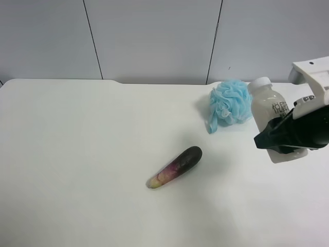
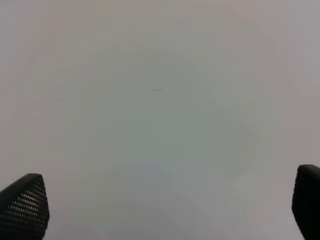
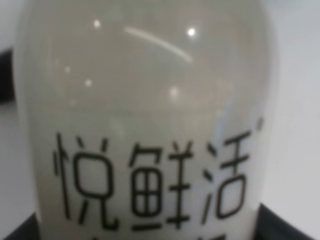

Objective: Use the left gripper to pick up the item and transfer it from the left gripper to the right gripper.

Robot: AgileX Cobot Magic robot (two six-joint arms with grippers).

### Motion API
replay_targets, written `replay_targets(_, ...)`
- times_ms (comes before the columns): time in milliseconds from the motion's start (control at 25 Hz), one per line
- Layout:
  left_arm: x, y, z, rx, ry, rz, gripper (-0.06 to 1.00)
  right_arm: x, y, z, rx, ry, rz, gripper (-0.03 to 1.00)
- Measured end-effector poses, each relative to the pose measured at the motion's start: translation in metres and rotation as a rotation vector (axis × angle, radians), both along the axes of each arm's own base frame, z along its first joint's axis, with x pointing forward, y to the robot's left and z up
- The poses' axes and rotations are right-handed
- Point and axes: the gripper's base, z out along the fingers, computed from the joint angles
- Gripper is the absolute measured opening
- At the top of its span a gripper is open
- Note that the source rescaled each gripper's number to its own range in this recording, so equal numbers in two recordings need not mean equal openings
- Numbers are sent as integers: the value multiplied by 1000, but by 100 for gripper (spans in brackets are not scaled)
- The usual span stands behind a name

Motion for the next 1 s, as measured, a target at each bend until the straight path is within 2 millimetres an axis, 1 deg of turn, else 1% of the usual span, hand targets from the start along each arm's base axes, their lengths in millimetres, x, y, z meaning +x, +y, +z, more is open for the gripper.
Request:
replay_targets(160,0,0,0,0,0,0,95,-5,-14,-18,-32,25,-51,0)
replay_targets(280,0,0,0,0,0,0,95,-6,-27,-28,-50,26,-111,0)
replay_targets(480,0,0,0,0,0,0,95,-5,-43,-36,-56,-9,-198,0)
replay_targets(600,0,0,0,0,0,0,95,1,-45,-43,-60,3,-214,0)
replay_targets(1000,0,0,0,0,0,0,95,30,-45,-86,-82,75,-223,0)
